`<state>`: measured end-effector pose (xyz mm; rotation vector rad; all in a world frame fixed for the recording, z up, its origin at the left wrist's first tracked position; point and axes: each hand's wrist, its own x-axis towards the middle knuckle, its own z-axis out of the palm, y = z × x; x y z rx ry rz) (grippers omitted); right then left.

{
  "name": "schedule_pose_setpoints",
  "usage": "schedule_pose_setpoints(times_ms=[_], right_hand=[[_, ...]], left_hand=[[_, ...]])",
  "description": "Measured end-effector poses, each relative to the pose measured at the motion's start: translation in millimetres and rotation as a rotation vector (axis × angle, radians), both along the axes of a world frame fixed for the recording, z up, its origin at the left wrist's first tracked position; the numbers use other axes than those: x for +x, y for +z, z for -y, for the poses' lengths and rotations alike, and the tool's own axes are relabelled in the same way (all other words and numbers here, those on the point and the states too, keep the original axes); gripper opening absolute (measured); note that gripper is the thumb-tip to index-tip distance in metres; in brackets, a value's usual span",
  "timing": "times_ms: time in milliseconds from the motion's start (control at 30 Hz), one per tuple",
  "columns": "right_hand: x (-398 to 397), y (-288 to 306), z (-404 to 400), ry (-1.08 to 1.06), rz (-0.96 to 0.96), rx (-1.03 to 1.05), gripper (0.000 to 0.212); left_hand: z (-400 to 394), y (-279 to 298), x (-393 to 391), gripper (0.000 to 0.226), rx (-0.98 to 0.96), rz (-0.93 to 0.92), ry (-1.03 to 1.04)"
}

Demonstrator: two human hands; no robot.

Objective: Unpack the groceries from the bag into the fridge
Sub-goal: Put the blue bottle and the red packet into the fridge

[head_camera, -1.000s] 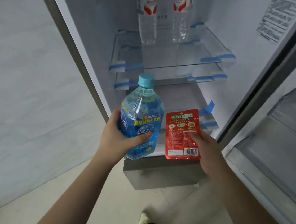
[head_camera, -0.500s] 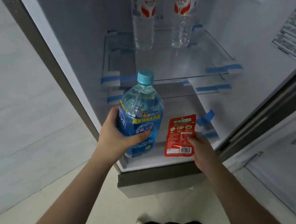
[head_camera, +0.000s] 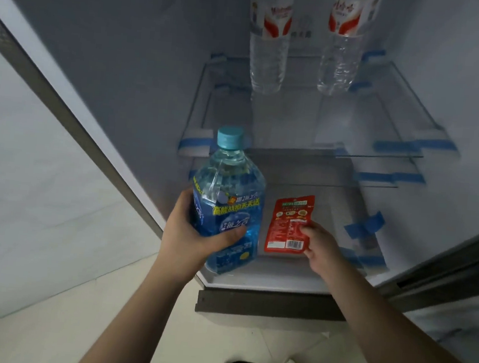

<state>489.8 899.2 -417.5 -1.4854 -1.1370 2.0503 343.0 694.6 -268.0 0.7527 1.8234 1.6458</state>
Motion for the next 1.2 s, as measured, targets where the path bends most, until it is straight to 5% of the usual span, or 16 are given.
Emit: schedule_pose_setpoints(times_ms=[567, 767, 1200], right_hand=[[-81.7, -12.9, -34.1, 0.228, 0.051, 0.19, 0.042], [-78.5, -8.0, -22.2, 0.159, 0.061, 0.248, 0.015], [-86.9, 7.0, -22.9, 0.363, 0.038, 0.217, 0.024]], left_hand=[[21.1, 4.9, -4.2, 0.081, 0.026, -0.019, 0.126], [21.3, 5.8, -2.9, 0.077, 0.025, -0.036, 0.099], [22.3, 9.7, -5.1, 0.077, -0.02, -0.05, 0.07]])
